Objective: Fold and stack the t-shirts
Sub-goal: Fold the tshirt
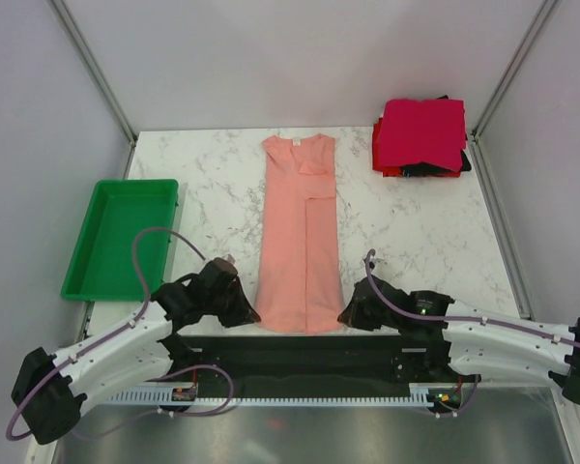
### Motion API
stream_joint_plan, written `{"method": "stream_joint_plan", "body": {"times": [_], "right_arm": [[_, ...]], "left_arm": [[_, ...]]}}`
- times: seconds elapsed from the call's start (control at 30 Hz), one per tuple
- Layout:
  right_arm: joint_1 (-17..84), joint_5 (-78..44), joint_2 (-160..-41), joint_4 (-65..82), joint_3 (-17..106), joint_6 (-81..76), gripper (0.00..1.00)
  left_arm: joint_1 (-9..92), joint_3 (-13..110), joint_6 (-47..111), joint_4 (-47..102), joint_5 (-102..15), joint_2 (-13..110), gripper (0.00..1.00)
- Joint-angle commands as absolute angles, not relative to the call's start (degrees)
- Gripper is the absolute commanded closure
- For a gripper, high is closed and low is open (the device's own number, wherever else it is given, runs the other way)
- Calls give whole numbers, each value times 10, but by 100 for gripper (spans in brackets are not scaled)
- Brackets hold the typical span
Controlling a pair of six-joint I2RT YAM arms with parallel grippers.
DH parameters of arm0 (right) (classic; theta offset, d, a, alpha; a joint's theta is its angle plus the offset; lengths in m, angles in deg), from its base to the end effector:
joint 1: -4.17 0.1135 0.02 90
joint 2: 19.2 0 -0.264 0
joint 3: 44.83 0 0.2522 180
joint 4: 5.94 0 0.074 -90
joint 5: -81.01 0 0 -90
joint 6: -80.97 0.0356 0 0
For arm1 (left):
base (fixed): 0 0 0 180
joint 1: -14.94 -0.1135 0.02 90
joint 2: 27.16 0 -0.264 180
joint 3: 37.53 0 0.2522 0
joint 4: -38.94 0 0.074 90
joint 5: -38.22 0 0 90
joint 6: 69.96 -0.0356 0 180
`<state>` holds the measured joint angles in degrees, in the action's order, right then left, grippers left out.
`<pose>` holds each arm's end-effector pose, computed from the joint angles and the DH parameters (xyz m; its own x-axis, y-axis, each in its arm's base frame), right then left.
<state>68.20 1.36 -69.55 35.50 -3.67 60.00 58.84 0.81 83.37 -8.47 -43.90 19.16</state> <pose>0.0800 0.1497 0.1922 -0.9004 0.2492 -0.3567 0.0175 0.8398 0.5426 0.1043 -0.1072 0.1795 -0.9301 -0.3334 -0.1541 -0.1965 0.8061 -0.5582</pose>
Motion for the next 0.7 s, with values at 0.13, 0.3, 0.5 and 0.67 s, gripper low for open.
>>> {"method": "stream_joint_plan", "body": {"times": [0.13, 0.3, 0.5, 0.67], "right_arm": [[605, 96, -778, 452, 163, 484, 100], [495, 88, -881, 451, 294, 360, 100], [413, 72, -1004, 440, 419, 269, 100], [364, 39, -1076, 413, 474, 244, 100]], "left_arm": [[587, 220, 781, -174, -574, 277, 98], [545, 354, 716, -175, -590, 391, 98], [471, 486, 650, -154, -573, 531, 98], [423, 571, 617, -154, -546, 641, 98]]}}
